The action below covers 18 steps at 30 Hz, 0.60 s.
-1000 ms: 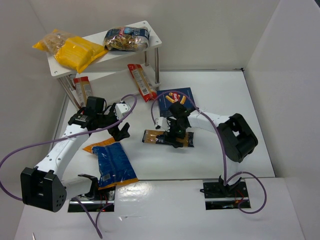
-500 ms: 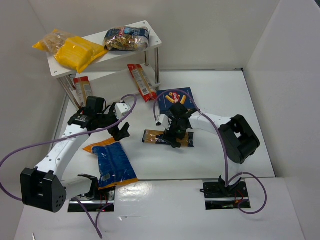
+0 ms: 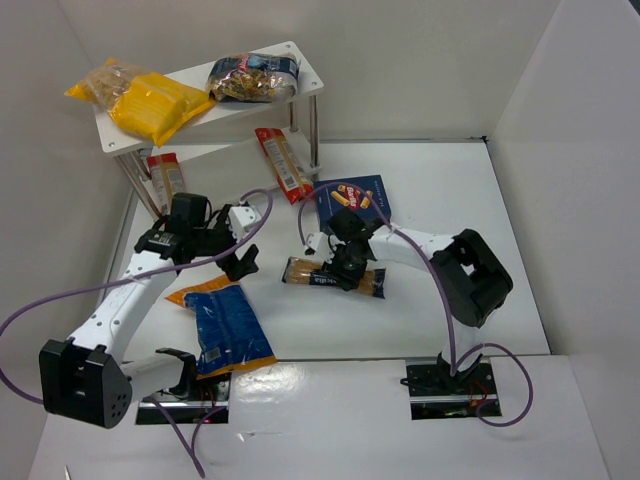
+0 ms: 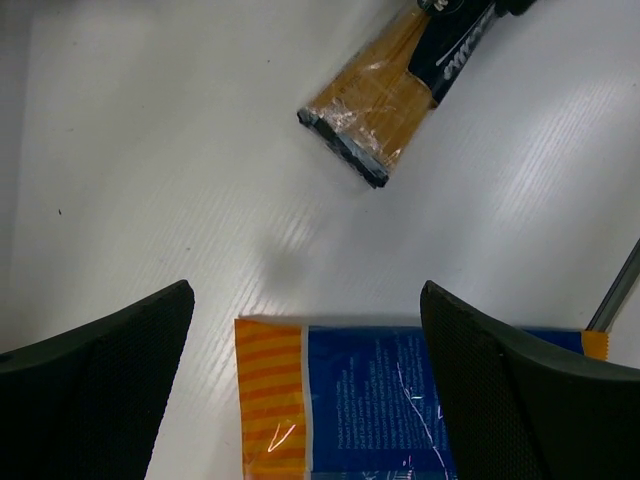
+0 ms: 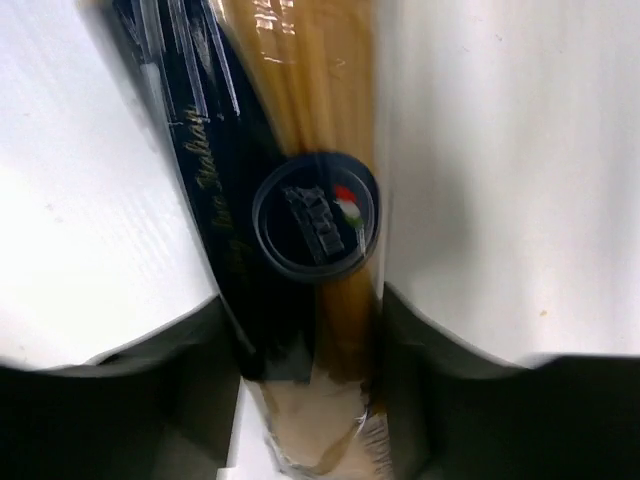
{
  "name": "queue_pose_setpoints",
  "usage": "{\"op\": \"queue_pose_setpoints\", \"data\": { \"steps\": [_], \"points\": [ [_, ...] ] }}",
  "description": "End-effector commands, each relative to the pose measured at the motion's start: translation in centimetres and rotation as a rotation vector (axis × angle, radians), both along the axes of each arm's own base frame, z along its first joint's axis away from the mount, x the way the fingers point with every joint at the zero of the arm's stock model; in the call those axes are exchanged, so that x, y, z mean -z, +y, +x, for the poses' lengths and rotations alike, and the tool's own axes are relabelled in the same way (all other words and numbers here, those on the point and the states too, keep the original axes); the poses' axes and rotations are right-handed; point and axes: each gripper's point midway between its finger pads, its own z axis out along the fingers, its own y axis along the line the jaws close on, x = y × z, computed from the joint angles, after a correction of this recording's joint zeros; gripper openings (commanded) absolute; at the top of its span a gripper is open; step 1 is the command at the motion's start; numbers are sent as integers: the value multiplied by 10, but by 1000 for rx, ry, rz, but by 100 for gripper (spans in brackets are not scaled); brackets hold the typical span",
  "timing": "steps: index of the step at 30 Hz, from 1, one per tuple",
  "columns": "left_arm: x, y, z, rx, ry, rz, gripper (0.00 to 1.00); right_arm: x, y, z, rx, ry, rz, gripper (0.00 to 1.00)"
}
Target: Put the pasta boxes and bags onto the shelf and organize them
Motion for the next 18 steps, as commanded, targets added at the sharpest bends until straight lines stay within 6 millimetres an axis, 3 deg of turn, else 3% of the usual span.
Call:
{"op": "queue_pose_setpoints", "data": {
  "steps": [1,2,3,6,8,11,17,18],
  "points": [
    [-13,-1,2,-10,-55,-15,99,36,-7,-32,0,140,-81,40],
    [-16,1,2,-27,-63,-13,99,38,-5,-31,9,145,-82,26],
    [-21,2,3,-45,-78,-19,99,38,-1,-31,0,144,-82,22],
    [-31,9,8,-105,-111,-9,99,37,11,-30,-12,138,-61,19],
    [-42,18,13,-181,-142,0,99,35,23,-23,-10,114,-35,12],
    [-42,30,17,-277,-137,21,99,38,38,-16,-4,109,-11,5],
    [-52,47,9,-388,-170,20,99,37,74,9,-8,60,45,5],
    [-60,48,6,-389,-197,10,99,29,86,15,-19,34,71,5]
  ]
}}
